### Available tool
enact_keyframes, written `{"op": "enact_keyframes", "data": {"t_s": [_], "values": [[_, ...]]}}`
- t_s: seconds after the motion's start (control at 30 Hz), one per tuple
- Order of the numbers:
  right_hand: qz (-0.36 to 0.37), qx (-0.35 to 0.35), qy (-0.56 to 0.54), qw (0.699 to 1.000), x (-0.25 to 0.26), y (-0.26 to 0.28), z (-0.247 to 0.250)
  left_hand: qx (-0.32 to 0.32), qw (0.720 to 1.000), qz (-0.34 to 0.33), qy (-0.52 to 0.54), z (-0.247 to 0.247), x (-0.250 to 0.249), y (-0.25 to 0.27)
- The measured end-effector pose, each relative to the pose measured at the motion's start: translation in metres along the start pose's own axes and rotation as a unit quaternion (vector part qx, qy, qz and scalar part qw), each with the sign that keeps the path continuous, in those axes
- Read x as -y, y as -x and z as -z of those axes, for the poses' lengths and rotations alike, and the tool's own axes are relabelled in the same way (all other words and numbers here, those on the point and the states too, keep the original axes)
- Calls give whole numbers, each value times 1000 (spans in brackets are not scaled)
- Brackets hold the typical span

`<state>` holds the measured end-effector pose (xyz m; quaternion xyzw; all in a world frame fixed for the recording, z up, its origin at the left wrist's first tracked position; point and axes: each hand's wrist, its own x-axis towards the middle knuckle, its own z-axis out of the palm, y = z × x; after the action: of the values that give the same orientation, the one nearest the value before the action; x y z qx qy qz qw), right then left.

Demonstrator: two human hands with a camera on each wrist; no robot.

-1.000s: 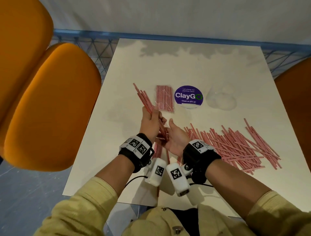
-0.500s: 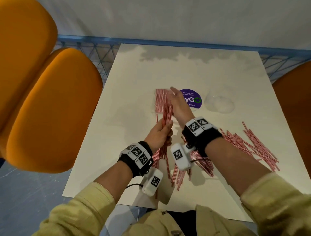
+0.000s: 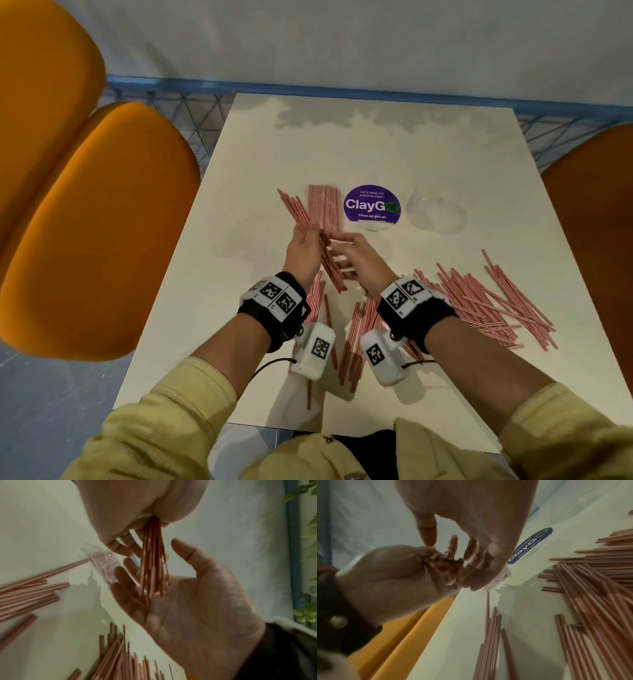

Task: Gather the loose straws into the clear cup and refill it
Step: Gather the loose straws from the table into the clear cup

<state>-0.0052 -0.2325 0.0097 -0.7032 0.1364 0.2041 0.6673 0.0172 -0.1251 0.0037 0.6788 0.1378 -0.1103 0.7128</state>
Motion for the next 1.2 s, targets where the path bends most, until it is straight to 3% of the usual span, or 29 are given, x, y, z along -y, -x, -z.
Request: {"op": "enact_keyframes", "data": {"t_s": [0.1, 0.27, 0.37, 0.67, 0.8, 1.0, 1.1, 1.2], "values": [[4, 30, 20, 999, 0, 5, 3, 1, 1000, -1, 11, -16, -5, -3], [101, -39, 181, 978, 7, -1, 23, 42, 999, 15, 9, -50, -7, -7], [116, -62, 219, 967, 5, -3, 44, 51, 998, -30, 33, -66, -19, -12], [126, -63, 233, 962, 16, -9, 103, -27, 980, -198, -23, -120, -40, -39], [117, -112, 236, 958, 29, -18, 124, -44, 975, -217, -31, -152, -45, -52], [117, -132, 242, 954, 52, -36, 155, -18, 973, -222, -64, -183, -68, -85], [122, -196, 289, 929, 52, -45, 178, -77, 965, -249, -44, -197, -77, -104], [84, -272, 262, 922, 39, -50, 198, -121, 955, -266, -40, -204, -78, -121]]}}
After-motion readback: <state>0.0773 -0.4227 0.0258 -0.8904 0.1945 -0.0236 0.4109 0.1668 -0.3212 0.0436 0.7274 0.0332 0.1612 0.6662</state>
